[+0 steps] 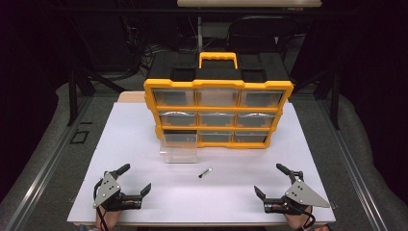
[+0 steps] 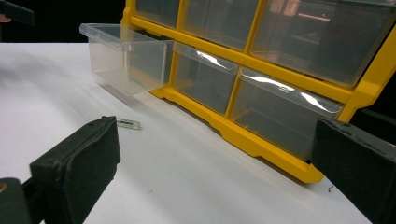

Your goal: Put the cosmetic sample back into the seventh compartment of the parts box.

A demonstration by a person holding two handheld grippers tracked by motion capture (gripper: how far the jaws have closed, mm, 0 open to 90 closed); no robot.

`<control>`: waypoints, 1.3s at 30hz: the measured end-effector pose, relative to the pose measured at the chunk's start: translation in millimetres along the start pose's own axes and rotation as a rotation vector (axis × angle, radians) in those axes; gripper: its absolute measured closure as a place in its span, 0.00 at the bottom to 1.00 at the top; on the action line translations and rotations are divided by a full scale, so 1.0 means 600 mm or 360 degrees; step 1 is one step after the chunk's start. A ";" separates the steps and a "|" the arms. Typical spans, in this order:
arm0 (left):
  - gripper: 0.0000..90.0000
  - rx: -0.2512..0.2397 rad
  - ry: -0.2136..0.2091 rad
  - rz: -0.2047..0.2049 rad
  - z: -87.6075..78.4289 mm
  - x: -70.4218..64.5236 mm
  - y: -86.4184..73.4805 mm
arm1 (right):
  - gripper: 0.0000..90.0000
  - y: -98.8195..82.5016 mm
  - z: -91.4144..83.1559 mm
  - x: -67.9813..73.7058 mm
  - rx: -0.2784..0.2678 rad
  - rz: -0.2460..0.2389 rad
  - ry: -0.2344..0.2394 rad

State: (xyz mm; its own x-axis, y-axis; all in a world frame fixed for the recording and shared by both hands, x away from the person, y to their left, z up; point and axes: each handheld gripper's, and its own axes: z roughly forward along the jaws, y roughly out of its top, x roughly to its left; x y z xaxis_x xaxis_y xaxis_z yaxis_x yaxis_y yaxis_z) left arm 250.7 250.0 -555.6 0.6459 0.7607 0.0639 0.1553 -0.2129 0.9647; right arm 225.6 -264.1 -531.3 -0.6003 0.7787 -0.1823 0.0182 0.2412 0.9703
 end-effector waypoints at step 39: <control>0.00 0.0250 -0.0110 0.0006 0.062 -0.054 0.028 | 0.01 -0.003 0.002 -0.001 0.0057 0.0031 0.0006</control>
State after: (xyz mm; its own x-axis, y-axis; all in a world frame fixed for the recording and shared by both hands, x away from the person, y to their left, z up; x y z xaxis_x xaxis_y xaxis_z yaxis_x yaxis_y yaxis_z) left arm 260.1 199.3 -551.1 0.6958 0.7168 0.0446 0.2640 -0.3131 0.9123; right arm 226.8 -264.1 -533.1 -0.6028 0.7810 -0.1630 0.0581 0.2467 0.9673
